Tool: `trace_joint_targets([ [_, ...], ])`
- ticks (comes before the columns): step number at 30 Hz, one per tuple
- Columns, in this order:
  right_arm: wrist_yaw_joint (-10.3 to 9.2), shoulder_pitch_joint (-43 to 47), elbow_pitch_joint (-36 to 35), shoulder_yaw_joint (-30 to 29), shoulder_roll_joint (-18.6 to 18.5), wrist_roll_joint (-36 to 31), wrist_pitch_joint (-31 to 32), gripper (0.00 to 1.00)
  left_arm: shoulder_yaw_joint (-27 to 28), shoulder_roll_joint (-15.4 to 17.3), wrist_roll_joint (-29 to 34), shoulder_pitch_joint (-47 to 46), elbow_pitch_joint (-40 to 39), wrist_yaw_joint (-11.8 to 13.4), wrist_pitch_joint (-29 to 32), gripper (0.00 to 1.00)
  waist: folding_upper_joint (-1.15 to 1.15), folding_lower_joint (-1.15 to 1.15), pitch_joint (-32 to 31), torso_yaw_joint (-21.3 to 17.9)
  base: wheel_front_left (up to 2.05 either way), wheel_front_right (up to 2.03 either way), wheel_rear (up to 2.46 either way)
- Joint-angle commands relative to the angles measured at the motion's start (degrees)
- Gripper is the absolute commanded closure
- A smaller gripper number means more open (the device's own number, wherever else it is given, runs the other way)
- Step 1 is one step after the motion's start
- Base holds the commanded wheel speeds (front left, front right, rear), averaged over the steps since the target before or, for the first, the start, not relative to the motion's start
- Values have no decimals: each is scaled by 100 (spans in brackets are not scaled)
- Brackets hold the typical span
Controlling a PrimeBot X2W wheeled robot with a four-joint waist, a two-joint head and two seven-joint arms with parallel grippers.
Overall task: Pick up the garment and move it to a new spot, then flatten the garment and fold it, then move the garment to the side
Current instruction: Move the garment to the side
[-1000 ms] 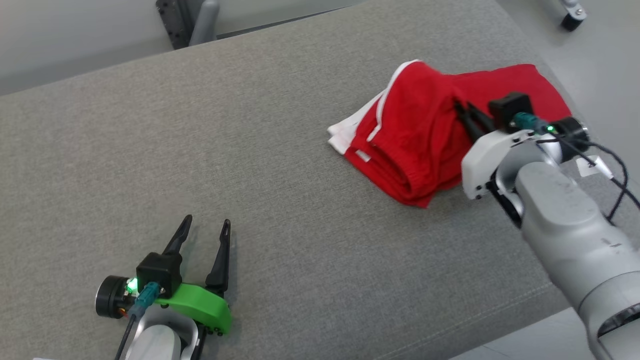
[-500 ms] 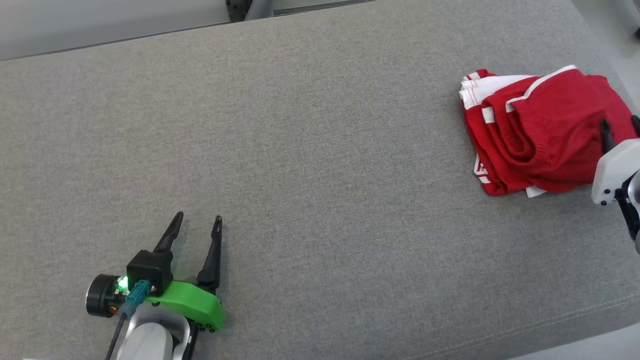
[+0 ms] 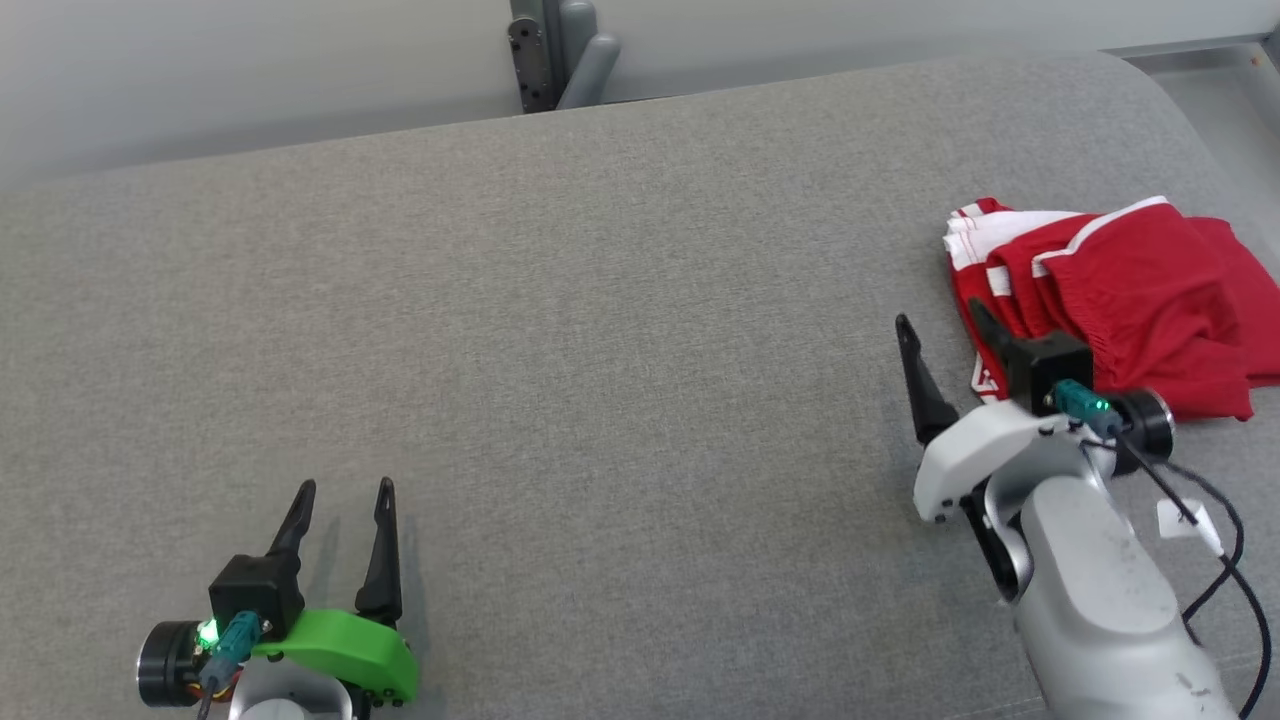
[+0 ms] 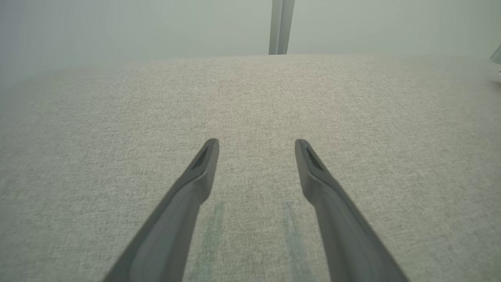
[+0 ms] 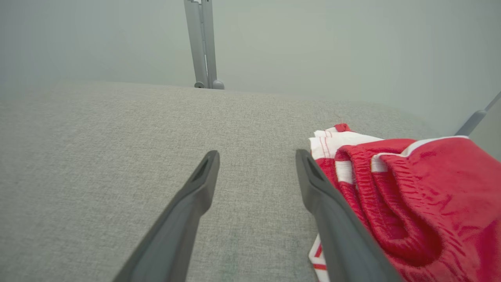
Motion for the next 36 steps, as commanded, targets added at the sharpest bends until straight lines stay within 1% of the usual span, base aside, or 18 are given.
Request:
trace_joint_targets([
  [1,-9,252,-68,24,59,231,-13,0,38,0,20,81,4,2,2,0,0,0,-149,264,0,0,0],
  [3,-8,521,-110,153,129,413,-13,0,44,-8,47,134,23,0,2,0,0,0,-191,401,0,0,0],
  [7,-9,945,-268,166,176,636,-12,0,76,-21,87,243,21,41,2,0,0,0,-251,613,0,0,0],
  [11,-9,1187,-452,206,192,754,-13,0,135,-32,74,329,23,72,2,0,0,0,-322,702,0,0,0],
  [13,-9,1282,-605,293,199,948,-13,0,184,-37,58,383,36,90,2,0,0,0,-390,735,0,0,0],
  [15,-9,1392,-743,410,199,1028,-12,0,250,-36,13,455,-12,135,2,0,0,0,-452,736,0,0,0],
  [19,-9,1540,-923,449,197,1099,-13,0,311,-41,-15,561,-23,177,2,0,0,0,-607,684,0,0,0],
  [22,-9,1666,-949,342,195,864,-13,0,349,-42,-81,647,-53,248,2,0,0,0,-732,603,0,0,0],
  [36,-9,1840,-1046,81,198,663,-13,0,375,-42,-242,658,-111,203,2,0,0,0,-723,485,0,0,0],
])
